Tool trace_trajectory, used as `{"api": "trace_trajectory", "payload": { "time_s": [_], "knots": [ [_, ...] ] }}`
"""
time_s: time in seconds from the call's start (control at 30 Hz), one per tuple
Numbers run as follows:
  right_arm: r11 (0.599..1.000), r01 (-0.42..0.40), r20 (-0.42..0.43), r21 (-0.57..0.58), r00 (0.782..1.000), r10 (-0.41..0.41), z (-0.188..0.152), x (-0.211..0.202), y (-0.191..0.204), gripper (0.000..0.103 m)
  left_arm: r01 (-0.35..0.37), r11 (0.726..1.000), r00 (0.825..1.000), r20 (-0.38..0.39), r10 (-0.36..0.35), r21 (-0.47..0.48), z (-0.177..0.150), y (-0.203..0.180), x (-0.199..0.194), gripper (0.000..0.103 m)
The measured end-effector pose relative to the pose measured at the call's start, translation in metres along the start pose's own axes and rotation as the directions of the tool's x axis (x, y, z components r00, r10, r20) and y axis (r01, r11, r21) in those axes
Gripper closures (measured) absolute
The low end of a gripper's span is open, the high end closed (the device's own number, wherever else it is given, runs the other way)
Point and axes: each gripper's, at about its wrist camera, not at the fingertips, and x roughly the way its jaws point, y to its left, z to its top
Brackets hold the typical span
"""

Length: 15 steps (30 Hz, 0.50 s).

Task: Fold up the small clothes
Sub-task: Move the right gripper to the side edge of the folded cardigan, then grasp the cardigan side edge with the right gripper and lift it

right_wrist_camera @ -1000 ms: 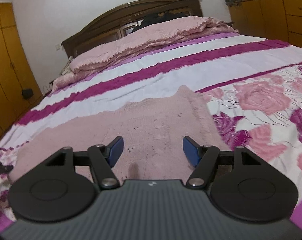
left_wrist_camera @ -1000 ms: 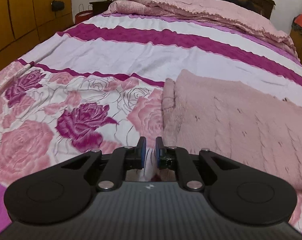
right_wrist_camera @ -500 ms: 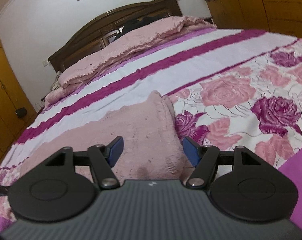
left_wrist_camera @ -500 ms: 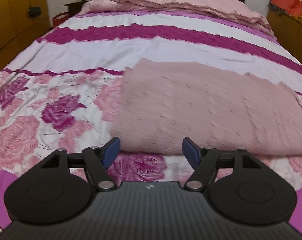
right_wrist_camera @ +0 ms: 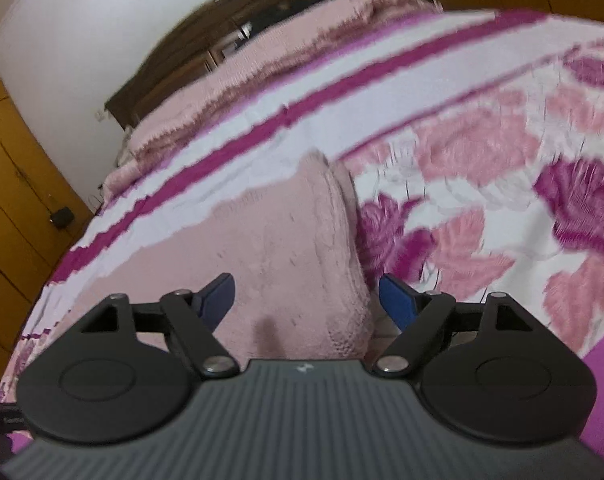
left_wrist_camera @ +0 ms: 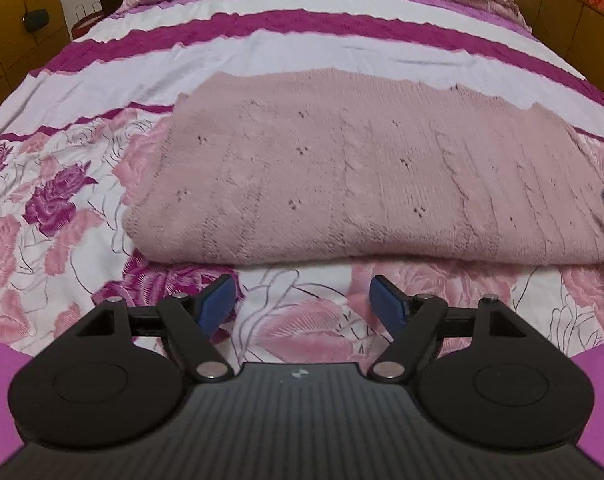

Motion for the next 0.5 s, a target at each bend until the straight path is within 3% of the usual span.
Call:
{"api": "trace_trajectory", "payload": {
  "time_s": [0.13,0.27,0.4,0.5],
  "knots": [
    [0.998,-0.024,-0.035,0.054,0.999,0.026,-0.004,0.013,-0.007,0.021,-0.014,1.000,1.000,-0.012,0.014,0.000,-0.002,0.001,0.005,0.023],
    [0.983,-0.146,-0.054,0.112,0.987,0.152,-0.003,0.019,-0.011,0.021,-0.020,1.000,1.000,-0.017,0.019,-0.023,-0.002,0.004,0.010,0.023],
    [0.966,-0.193,-0.034,0.171,0.979,0.201,-0.003,0.026,-0.015,0.022,-0.023,0.999,1.000,-0.016,0.022,-0.022,-0.002,0.003,0.012,0.023],
    [0.959,-0.210,-0.018,0.189,0.976,0.217,-0.005,0.028,-0.017,0.029,-0.023,1.000,1.000,-0.015,0.023,-0.021,-0.003,0.003,0.013,0.022]
  ]
}}
